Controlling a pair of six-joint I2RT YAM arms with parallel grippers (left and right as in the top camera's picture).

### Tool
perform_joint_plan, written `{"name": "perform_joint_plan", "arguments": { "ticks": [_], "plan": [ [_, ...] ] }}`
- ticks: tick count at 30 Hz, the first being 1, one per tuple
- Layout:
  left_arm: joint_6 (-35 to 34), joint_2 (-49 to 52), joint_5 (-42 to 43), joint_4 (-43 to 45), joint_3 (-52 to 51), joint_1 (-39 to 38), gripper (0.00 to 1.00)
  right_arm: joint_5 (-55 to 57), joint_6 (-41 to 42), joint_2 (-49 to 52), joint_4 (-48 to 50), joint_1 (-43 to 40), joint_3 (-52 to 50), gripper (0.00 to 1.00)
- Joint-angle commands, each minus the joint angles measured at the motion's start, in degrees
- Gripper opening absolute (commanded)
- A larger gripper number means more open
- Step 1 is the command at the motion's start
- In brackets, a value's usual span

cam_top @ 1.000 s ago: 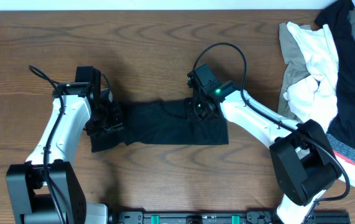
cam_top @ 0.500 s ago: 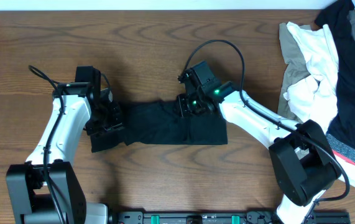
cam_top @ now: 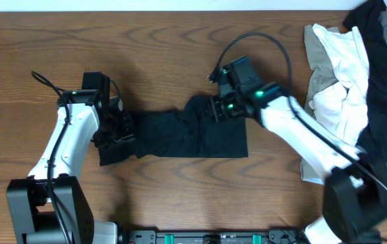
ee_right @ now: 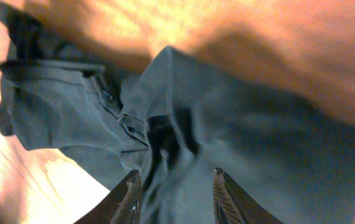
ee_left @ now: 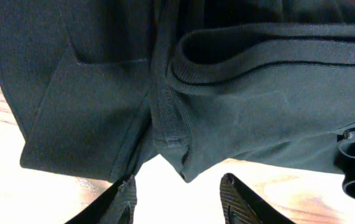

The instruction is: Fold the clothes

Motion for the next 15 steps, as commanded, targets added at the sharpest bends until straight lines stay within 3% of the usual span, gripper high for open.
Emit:
{"name": "perform_joint_plan", "arguments": {
  "ticks": [1, 6, 15],
  "plan": [
    [-0.55, -0.02, -0.35, 0.02, 0.09, -0.13, 0.46, 4.94, -2.89, -3.69, -1.64, -1.57, 1.36, 0.33],
    [-0.55, -0.02, -0.33, 0.0, 0.09, -0.13, 0.46, 6.05, -2.91, -1.73, -2.8, -2.49, 1.27, 0.16],
    [-0.55, -0.02, -0.33, 0.0, 0.09, -0.13, 0.47, 5.16, -2.62, 8.22, 1.84, 2.25, 1.27, 0.15]
  ]
}}
